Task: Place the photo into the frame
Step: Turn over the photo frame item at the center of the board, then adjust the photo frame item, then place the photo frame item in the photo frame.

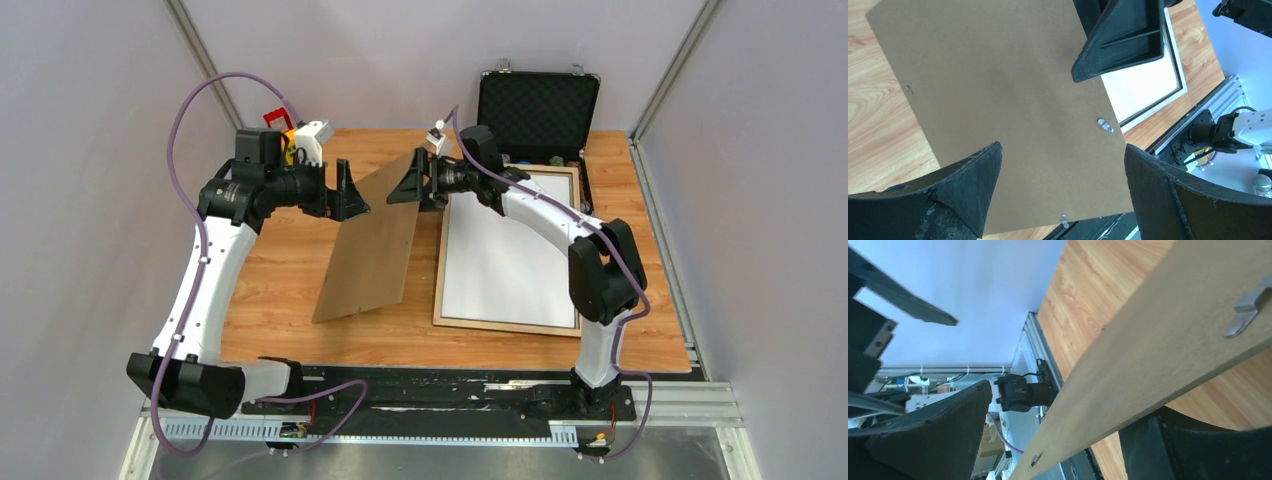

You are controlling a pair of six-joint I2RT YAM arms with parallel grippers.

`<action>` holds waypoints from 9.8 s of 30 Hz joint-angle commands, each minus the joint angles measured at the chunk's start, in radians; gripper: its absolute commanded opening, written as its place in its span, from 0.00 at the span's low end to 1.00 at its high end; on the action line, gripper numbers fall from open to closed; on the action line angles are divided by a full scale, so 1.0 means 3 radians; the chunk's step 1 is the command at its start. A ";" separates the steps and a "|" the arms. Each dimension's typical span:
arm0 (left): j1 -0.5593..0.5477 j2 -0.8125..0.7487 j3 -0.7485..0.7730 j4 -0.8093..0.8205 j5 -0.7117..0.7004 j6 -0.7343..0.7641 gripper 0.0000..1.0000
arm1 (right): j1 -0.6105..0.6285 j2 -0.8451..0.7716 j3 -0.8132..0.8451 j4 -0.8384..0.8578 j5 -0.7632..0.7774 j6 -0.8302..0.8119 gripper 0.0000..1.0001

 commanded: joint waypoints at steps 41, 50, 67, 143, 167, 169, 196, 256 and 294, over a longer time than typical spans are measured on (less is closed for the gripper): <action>0.0462 0.0168 -0.0464 0.0464 -0.0241 0.0442 1.00 | -0.0956 -0.1177 -0.1492 0.1289 -0.0181 0.0294 0.00; 0.0461 0.0182 -0.0465 0.0516 0.0030 0.0487 1.00 | -0.1625 -0.1565 -0.1767 0.1369 -0.0771 0.0534 0.00; -0.0899 -0.0097 -0.0312 0.0618 -0.0339 0.0999 1.00 | -0.2332 -0.1845 -0.1853 0.1335 -0.1173 0.0532 0.00; -0.3564 0.1289 -0.0311 0.1867 -0.4062 0.1903 1.00 | -0.2812 -0.2050 -0.1949 0.1192 -0.1215 0.0449 0.00; -0.3086 0.0993 -0.0563 0.1632 -0.3656 0.1921 1.00 | -0.2930 -0.2049 -0.1904 0.1196 -0.1330 0.0474 0.00; -0.3067 0.0959 -0.0581 0.1608 -0.3650 0.1908 1.00 | -0.2942 -0.2039 -0.1886 0.1163 -0.1359 0.0465 0.00; -0.2254 0.0038 -0.0396 0.0605 -0.2155 0.1674 1.00 | -0.3378 -0.1718 -0.1741 -0.1343 -0.1726 -0.1748 0.00; -0.1457 0.2229 0.0173 0.2322 0.0532 -0.0475 0.77 | -0.3653 -0.0843 -0.0813 -0.4601 -0.2216 -0.5011 0.01; -0.1443 0.1599 -0.0105 0.2258 0.0032 -0.0394 0.99 | -0.3648 -0.0743 -0.1122 -0.3271 -0.2170 -0.3778 0.00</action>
